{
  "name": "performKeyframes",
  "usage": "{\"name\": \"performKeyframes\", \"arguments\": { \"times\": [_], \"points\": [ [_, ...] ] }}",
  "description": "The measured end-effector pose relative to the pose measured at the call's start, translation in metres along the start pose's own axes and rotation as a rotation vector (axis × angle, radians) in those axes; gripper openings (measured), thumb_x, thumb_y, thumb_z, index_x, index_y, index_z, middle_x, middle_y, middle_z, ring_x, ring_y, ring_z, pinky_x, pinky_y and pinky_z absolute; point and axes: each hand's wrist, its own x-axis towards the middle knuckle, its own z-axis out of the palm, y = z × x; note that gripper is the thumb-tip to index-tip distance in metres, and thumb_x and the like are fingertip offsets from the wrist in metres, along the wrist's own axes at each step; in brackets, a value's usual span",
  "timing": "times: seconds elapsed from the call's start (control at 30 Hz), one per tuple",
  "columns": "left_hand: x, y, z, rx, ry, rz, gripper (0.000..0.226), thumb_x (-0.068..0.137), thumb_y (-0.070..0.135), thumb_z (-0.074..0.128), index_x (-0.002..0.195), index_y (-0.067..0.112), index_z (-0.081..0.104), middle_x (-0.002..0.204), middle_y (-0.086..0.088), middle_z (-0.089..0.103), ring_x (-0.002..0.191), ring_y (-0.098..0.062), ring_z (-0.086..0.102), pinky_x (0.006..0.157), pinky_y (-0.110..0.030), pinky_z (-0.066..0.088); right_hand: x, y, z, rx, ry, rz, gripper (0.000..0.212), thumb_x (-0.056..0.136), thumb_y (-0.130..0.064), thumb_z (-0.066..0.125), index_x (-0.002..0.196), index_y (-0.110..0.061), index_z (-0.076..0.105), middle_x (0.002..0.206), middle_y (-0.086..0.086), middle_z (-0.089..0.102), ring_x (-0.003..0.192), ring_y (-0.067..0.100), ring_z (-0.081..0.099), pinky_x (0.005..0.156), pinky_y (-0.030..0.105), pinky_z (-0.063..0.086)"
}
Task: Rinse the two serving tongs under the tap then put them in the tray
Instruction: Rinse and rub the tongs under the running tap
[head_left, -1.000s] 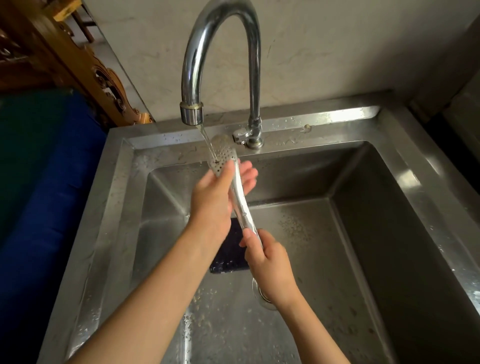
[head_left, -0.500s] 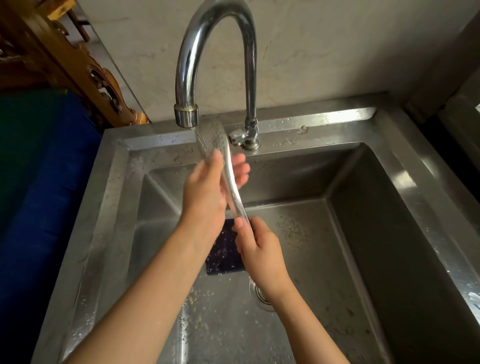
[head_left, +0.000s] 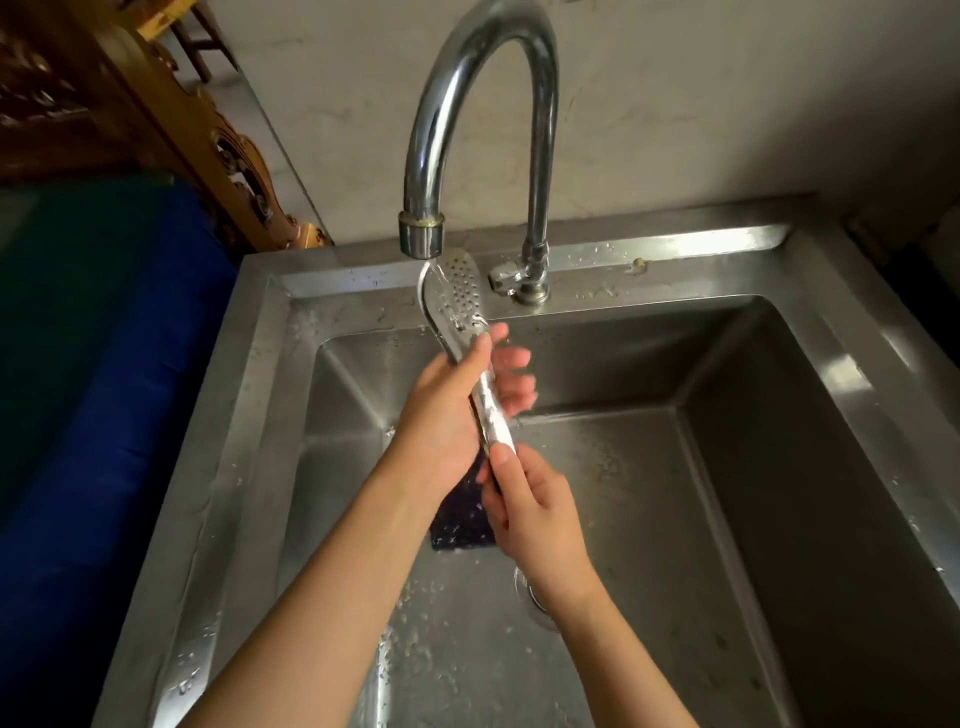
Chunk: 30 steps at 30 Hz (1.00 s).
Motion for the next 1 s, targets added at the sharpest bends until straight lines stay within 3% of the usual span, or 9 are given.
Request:
{"name": "performKeyframes", "arguments": {
  "times": [0.1,0.2,0.27,0.33,0.4,0.87,0.93,1.0],
  "points": [
    [-0.009,-0.009,0.003,0.027,-0.002,-0.013,0.030,0.096,0.027,0.042,0.071,0.012,0.048,0.045,0.008,0.034,0.034,-0.003,0.026,0.035,-0.017,0.018,-0.011,0.016,-0.001,-0.108,0.043,-0.018,0.034,0.090,-0.044,0.045,0.059,-0.029,0.047,0.045,-0.012,0.038,0.044,0.006,0.030,0.041,0.022,0.029],
    [-0.020,-0.017,0.003,0.026,-0.057,-0.038,0.042,0.090,0.029,0.046,0.055,0.015,0.028,0.040,0.008,0.021,0.034,-0.005,0.014,0.037,-0.023,0.007,-0.018,0.030,-0.001,-0.237,0.092,-0.053,0.036,0.087,-0.055,0.040,0.059,-0.032,0.044,0.048,-0.013,0.043,0.050,0.008,0.037,0.050,0.040,0.042],
    [-0.022,-0.020,0.004,0.034,-0.057,-0.064,0.047,0.091,0.023,0.048,0.052,0.016,0.023,0.038,0.007,0.020,0.033,-0.006,0.013,0.037,-0.023,0.006,-0.020,0.038,-0.002,-0.313,0.122,-0.086,0.039,0.087,-0.059,0.036,0.060,-0.031,0.042,0.049,-0.013,0.043,0.050,0.006,0.036,0.049,0.035,0.042],
    [-0.022,-0.022,0.007,0.076,-0.034,-0.082,0.051,0.093,0.015,0.047,0.049,0.019,0.022,0.037,0.007,0.019,0.032,-0.006,0.012,0.037,-0.021,0.006,-0.020,0.042,-0.003,-0.370,0.156,-0.126,0.039,0.087,-0.060,0.033,0.060,-0.034,0.039,0.049,-0.012,0.043,0.049,0.006,0.035,0.048,0.019,0.032],
    [-0.021,-0.022,0.010,0.118,-0.016,-0.081,0.052,0.092,0.012,0.047,0.047,0.020,0.022,0.036,0.008,0.018,0.032,-0.006,0.013,0.038,-0.021,0.007,-0.018,0.043,-0.004,-0.383,0.176,-0.154,0.035,0.088,-0.057,0.032,0.059,-0.039,0.039,0.050,-0.013,0.043,0.048,0.006,0.035,0.048,0.015,0.028],
    [-0.003,0.005,0.011,0.163,0.005,-0.025,0.050,0.090,0.009,0.045,0.049,0.017,0.018,0.036,0.006,0.018,0.032,-0.008,0.013,0.039,-0.023,0.006,0.018,0.028,0.001,-0.399,0.112,-0.200,0.042,0.091,-0.049,0.034,0.058,-0.024,0.036,0.047,-0.012,0.037,0.049,0.005,0.036,0.050,0.017,0.030],
    [-0.004,0.001,0.009,0.199,0.056,-0.008,0.050,0.089,0.008,0.047,0.050,0.018,0.019,0.036,0.007,0.019,0.032,-0.007,0.014,0.039,-0.022,0.007,0.015,0.029,0.002,-0.364,0.032,-0.149,0.052,0.093,-0.052,0.032,0.060,-0.013,0.043,0.049,-0.009,0.045,0.048,0.005,0.040,0.052,0.020,0.035],
    [-0.002,0.001,0.006,0.280,0.166,0.021,0.049,0.087,0.008,0.051,0.048,0.020,0.024,0.036,0.009,0.022,0.032,-0.007,0.017,0.038,-0.018,0.011,0.015,0.022,0.003,-0.377,-0.043,-0.084,0.056,0.095,-0.050,0.027,0.068,-0.007,0.051,0.061,0.007,0.060,0.056,0.008,0.052,0.060,0.024,0.044]
  ]
}}
